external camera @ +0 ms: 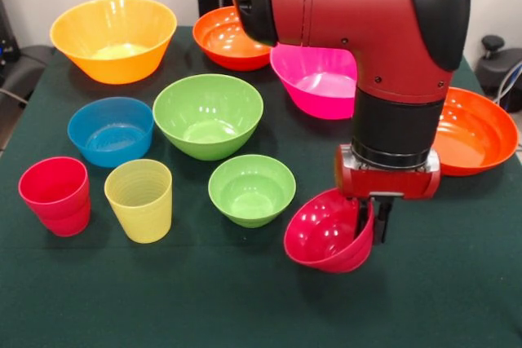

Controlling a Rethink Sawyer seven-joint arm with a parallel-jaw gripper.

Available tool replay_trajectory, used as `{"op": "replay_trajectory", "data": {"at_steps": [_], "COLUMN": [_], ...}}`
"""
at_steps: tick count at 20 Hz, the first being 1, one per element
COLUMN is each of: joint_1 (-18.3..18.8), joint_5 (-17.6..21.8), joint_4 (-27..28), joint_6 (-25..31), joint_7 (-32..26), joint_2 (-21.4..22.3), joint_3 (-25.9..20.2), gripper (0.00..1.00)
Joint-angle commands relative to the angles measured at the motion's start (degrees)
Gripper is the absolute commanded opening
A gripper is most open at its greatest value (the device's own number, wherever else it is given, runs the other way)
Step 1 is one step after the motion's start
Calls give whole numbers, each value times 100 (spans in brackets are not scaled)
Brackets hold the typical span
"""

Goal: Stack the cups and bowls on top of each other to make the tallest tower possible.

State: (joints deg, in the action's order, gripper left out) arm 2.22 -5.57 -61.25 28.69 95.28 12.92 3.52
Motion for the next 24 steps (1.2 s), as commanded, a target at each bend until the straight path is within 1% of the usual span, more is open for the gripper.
{"op": "replay_trajectory", "data": {"at_steps": [1,4,8,9,14,18,24], "joint_1": [-252,-291,-306,-303,-314,-307,-311], "joint_5": [-98,-78,-36,-40,47,134,116], "joint_4": [411,536,424,490,432,223,397], "joint_6": [1287,1510,1565,1635,1673,1577,1832], "joint_7": [855,900,922,919,896,835,766], "joint_2": [-192,-176,-86,-102,-132,-86,-130], "joint_3": [-114,-2,71,88,286,427,567], "gripper": [0,0,0,0,0,0,0]}}
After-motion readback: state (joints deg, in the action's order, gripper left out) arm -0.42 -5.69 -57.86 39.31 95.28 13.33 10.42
